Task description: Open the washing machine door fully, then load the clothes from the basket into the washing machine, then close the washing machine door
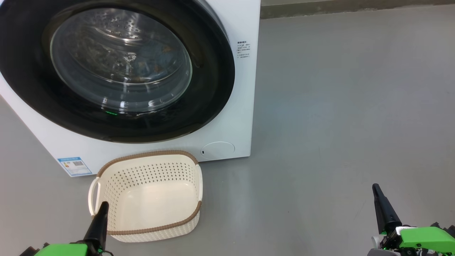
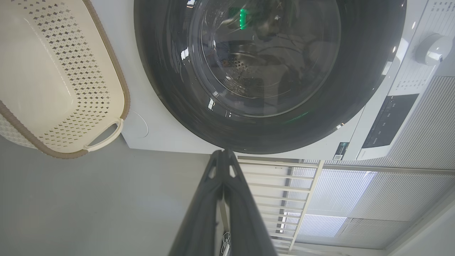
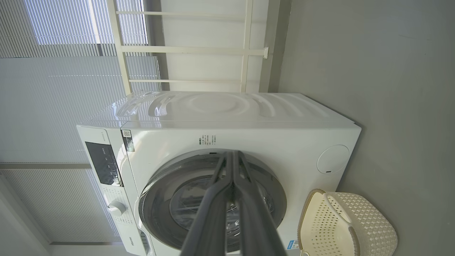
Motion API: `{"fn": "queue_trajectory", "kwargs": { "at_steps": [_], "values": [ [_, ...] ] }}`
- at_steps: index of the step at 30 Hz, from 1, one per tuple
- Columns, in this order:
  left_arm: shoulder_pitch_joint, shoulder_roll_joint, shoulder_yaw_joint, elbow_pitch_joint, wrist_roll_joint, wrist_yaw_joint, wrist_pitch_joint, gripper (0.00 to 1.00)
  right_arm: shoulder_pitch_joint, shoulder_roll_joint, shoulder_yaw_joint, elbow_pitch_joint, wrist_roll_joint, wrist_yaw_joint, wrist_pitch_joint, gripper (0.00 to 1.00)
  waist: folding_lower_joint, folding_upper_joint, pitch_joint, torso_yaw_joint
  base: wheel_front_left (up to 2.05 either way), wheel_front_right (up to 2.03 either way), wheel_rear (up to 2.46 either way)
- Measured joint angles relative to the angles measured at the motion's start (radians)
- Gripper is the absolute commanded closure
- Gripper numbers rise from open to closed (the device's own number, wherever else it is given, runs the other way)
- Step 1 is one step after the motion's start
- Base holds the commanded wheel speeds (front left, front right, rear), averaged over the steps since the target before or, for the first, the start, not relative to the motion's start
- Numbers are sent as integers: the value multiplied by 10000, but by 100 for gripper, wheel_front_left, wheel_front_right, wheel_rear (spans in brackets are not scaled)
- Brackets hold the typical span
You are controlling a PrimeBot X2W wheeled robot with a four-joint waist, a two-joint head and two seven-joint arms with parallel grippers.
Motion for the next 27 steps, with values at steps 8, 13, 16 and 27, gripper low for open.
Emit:
{"fn": "queue_trajectory", "kwargs": {
  "at_steps": [8, 13, 16, 27],
  "values": [
    [0, 0, -2, 0, 0, 0, 0, 100, 0, 2, 0, 0, 0, 0, 10, 100, 0, 0, 0, 0, 0, 0, 0],
    [0, 0, -2, 0, 0, 0, 0, 100, 0, 2, 0, 0, 0, 0, 10, 100, 0, 0, 0, 0, 0, 0, 0],
    [0, 0, -2, 0, 0, 0, 0, 100, 0, 2, 0, 0, 0, 0, 10, 100, -1, 0, 0, 0, 0, 0, 0],
    [0, 0, -2, 0, 0, 0, 0, 100, 0, 2, -2, 0, 0, 0, 10, 100, 0, 0, 0, 0, 0, 0, 0]
  ]
}}
